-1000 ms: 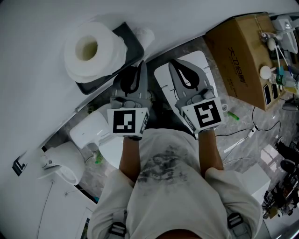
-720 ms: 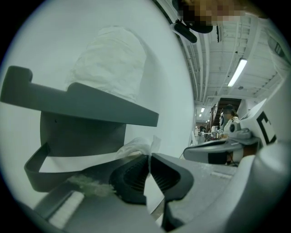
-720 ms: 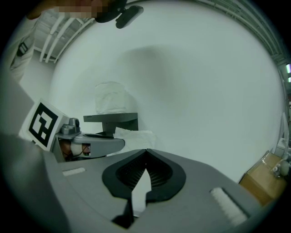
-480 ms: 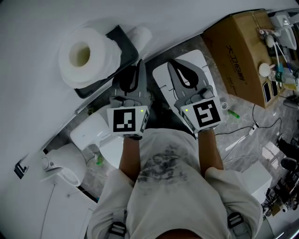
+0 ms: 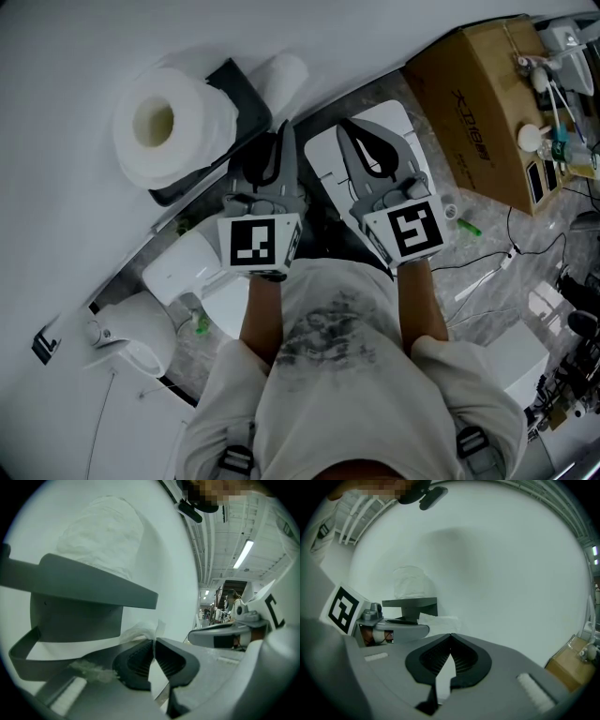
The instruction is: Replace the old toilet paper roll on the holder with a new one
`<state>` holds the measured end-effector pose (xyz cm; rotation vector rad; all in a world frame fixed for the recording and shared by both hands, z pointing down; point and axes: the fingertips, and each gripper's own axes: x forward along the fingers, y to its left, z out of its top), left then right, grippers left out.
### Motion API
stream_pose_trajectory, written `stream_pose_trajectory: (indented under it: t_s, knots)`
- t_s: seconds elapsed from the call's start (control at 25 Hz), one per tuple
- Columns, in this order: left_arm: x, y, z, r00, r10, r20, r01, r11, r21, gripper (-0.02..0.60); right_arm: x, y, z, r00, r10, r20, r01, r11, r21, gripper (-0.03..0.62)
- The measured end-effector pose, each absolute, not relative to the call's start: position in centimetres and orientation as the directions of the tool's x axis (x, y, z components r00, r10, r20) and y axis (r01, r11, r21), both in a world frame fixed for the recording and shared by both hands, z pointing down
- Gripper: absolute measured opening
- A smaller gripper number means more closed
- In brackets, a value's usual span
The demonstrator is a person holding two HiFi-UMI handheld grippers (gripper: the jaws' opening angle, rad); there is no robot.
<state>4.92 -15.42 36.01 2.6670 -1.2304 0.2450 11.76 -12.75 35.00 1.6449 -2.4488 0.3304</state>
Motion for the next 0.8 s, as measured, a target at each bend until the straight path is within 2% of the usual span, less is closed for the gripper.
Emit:
stream_pose_trajectory:
  t_s: [0.8]
  knots:
    - [6.2,-15.7,36.1,0.666,-0.711,0.226,-0.743,-0.658,0.120,0.015,13.8,-11.8,34.8,-0.317,-0.911,0.262,-0.948,0.309,-0.074,-0.001]
